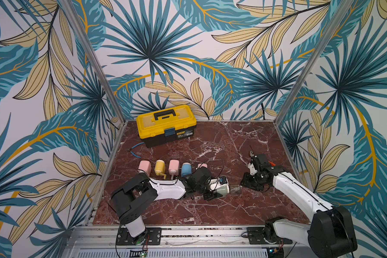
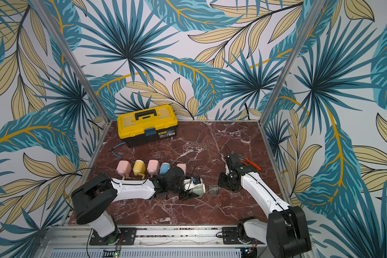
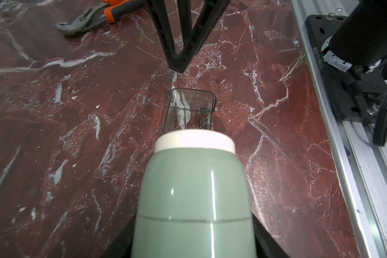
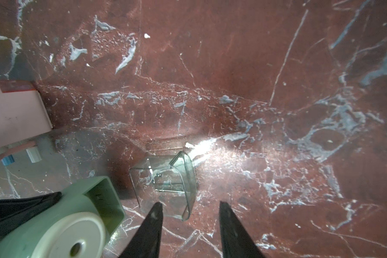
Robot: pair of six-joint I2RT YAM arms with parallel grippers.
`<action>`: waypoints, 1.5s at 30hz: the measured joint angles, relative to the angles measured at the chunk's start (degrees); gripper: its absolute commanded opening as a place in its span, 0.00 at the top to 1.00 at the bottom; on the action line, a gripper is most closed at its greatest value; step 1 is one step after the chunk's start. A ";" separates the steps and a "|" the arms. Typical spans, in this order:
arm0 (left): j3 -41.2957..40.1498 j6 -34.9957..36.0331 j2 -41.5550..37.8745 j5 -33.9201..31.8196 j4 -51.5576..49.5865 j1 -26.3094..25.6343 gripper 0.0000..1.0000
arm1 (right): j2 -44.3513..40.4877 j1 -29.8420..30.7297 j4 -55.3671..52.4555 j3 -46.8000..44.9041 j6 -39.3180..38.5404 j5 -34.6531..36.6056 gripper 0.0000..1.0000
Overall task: Put the tray back into the pencil sharpener
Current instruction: Place the pencil sharpener at the center of the board, then close the container of the pencil sharpener.
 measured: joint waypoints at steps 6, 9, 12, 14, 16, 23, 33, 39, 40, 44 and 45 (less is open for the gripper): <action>0.00 0.39 1.60 0.11 0.87 0.00 0.44 | 0.72 0.31 0.33 0.00 -0.04 0.63 0.56; 0.00 0.55 2.25 0.11 0.96 0.00 0.43 | 0.72 0.31 0.31 0.00 -0.07 0.92 0.56; -0.02 0.85 2.34 0.13 1.16 0.00 0.36 | 0.72 0.37 0.31 0.00 -0.13 1.11 0.56; -0.07 0.94 2.34 0.15 1.25 0.00 0.30 | 0.85 0.37 0.31 0.00 -0.26 1.14 0.56; -0.11 0.96 2.34 0.22 1.55 0.00 0.25 | 1.38 0.42 0.33 0.00 -0.28 1.29 0.55; -0.72 -0.11 2.08 0.33 1.86 0.00 0.12 | 3.15 1.16 0.48 0.11 -0.55 1.51 0.54; -1.42 -2.60 -0.81 0.09 1.97 0.00 0.08 | 6.08 4.63 2.16 1.51 -1.40 4.35 0.56; -1.42 -5.11 -0.81 -1.60 2.01 0.00 0.05 | 7.06 7.89 3.69 1.53 -1.99 8.85 0.61; -1.42 -5.46 -0.81 -1.84 2.01 0.00 0.05 | 7.17 8.37 3.85 1.53 -1.92 9.55 0.62; -1.42 -7.26 -1.01 -3.02 2.01 -0.11 0.08 | 7.26 10.25 4.74 1.42 -1.40 11.91 0.64; -1.42 -7.63 -1.03 -3.28 2.01 -0.15 0.10 | 7.26 10.73 5.03 1.18 -1.07 12.37 0.64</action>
